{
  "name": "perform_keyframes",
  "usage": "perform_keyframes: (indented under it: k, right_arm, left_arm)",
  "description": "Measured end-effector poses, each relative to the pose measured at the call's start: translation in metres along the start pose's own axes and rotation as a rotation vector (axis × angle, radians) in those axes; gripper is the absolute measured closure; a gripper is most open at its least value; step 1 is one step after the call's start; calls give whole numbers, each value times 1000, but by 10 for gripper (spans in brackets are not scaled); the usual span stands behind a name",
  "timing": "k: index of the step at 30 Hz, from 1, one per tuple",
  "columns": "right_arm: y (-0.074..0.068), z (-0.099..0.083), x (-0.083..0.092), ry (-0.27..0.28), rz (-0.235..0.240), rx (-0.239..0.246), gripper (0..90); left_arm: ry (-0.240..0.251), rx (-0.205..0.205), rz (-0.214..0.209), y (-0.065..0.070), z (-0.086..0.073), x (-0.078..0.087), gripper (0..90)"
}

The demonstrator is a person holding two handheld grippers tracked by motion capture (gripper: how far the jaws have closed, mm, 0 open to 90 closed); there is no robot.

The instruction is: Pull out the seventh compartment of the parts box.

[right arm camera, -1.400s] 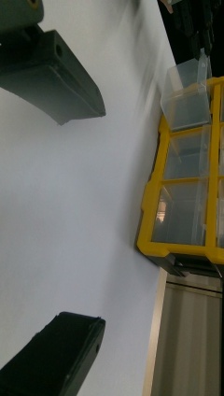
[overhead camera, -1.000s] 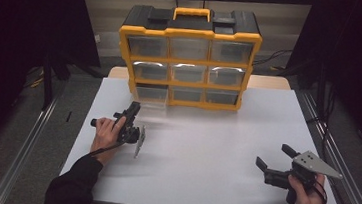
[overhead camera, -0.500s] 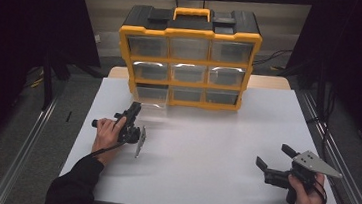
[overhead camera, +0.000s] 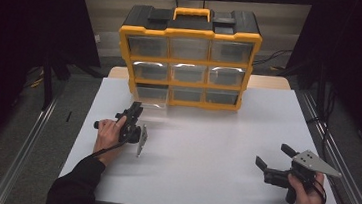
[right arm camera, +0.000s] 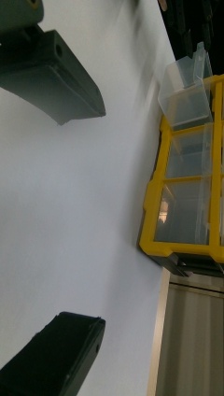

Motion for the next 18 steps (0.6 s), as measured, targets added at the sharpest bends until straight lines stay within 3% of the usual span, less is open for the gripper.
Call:
perform_keyframes:
  k: [3,4,6,7,9,12,13,14,16,17,18]
  right_arm:
    - [-1,0,1,-2,-3,2,8]
    - [-1,0,1,-2,-4,3,7]
    - [-2,0,1,-6,-4,6,8]
    - [-2,0,1,-6,-4,6,8]
    - [-2,0,1,-5,-5,8,8]
    - [-2,0,1,-5,-5,6,8]
    - [-2,0,1,-6,-3,6,8]
    - [-2,0,1,-4,-4,6,7]
    - [-2,0,1,-4,-7,7,8]
    - [-1,0,2,-3,-5,9,8]
    - [-1,0,2,-3,-5,9,8]
  left_arm:
    - [-2,11,10,0,0,-1,633]
    - [4,48,16,1,0,-2,604]
    - [-11,40,23,-2,-1,-1,520]
    - [9,74,24,-1,-1,-3,520]
    - [-20,51,10,-2,-2,-1,476]
    - [-25,91,24,-4,-3,-2,397]
    - [-32,91,27,-5,-3,-2,357]
    - [-68,19,25,-11,-4,0,291]
    - [-12,159,48,-4,-3,-6,258]
    - [-39,133,38,-7,-4,-5,199]
    - [-36,186,52,-6,-4,-6,199]
Point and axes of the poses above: each handheld gripper's, and its own axes: x roughly backward along the jaws, z roughly out of its top, y roughly to its right, the point moved 3 cm from there along -x, roughly forward along the jaws, and after that the axes turned 7 degrees about z, right-handed, at the moved point
